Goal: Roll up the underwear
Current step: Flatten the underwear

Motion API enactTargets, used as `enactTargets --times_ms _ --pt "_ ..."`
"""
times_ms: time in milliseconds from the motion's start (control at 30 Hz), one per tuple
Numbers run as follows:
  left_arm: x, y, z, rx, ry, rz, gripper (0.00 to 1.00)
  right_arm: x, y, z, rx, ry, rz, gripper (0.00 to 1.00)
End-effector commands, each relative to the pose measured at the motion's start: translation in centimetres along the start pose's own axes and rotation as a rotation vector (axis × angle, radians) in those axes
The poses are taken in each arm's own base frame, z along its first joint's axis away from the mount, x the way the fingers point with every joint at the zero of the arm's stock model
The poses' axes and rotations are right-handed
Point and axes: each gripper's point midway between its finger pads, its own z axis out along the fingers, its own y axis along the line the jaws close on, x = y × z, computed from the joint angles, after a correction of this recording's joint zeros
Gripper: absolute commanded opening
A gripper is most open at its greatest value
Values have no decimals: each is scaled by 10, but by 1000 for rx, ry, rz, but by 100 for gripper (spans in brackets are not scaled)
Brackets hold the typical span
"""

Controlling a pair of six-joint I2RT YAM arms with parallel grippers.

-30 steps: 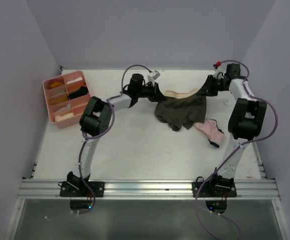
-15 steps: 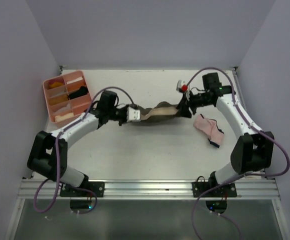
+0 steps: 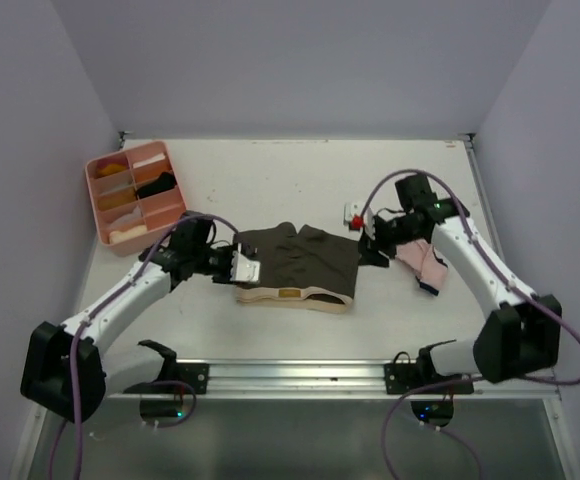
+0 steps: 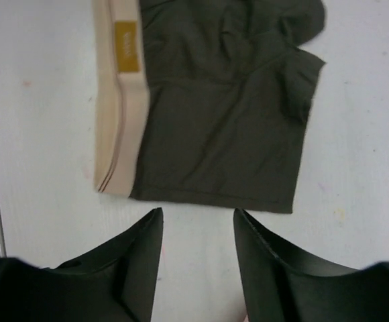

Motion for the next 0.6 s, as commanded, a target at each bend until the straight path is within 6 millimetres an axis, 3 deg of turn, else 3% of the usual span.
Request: enactTargets --times_ms 0,33,67,100,233,367,567 --pt "-1 52 15 -98 -1 -302 45 -24 -59 17 49 -48 390 48" --pt "7 61 21 -123 22 -373 43 -33 -74 17 72 -60 453 42" --pt "5 84 21 -169 35 -410 42 -26 -78 31 40 -39 533 40" --pt "27 88 34 -185 99 -530 41 -28 -81 36 40 -37 602 39" --pt "57 102 53 -201 192 -628 39 -15 -66 66 -3 62 685 37" --pt "80 92 61 -183 267 -610 38 19 -47 95 -27 215 730 36" --pt "118 40 59 -91 422 -591 37 50 -19 111 -78 346 775 37"
